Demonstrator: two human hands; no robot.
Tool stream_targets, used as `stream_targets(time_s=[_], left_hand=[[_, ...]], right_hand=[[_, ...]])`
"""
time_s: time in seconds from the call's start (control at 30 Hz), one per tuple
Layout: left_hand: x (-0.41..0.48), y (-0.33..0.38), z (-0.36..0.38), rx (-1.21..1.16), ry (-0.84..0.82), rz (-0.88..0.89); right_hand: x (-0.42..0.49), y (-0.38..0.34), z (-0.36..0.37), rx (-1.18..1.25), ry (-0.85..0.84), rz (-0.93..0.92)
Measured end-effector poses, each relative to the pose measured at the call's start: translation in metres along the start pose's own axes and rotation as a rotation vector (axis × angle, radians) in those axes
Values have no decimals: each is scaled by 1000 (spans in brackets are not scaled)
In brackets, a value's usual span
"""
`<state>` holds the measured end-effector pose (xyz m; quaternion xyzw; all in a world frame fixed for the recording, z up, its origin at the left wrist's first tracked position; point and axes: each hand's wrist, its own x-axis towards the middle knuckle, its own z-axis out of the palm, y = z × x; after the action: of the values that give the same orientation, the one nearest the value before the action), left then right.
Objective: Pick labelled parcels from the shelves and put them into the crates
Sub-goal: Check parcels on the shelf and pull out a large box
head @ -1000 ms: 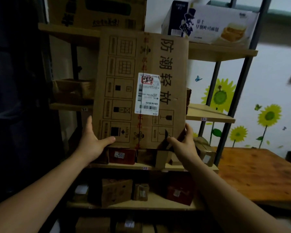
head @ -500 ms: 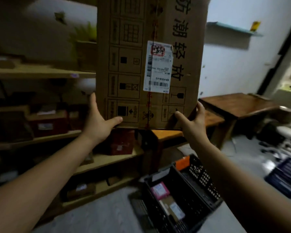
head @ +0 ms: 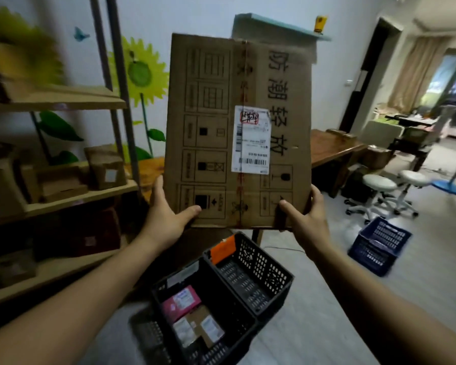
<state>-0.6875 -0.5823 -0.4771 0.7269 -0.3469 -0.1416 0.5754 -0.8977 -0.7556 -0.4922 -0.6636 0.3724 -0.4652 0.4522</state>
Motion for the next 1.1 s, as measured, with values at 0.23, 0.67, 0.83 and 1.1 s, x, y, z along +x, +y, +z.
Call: stream_targets(time_s=[0.23, 0.67, 0.83, 1.1], left_hand=[[57, -8, 93, -12, -48, -47], [196, -68, 235, -51, -64, -251], [209, -94, 278, -49, 38, -364], [168, -134, 403, -52, 319, -579]], right_hand=[[84, 62, -37, -28, -42, 101], [258, 173, -45, -94, -161, 237], [315, 227, -38, -115, -319, 279], [393, 344, -63, -110, -723, 312]])
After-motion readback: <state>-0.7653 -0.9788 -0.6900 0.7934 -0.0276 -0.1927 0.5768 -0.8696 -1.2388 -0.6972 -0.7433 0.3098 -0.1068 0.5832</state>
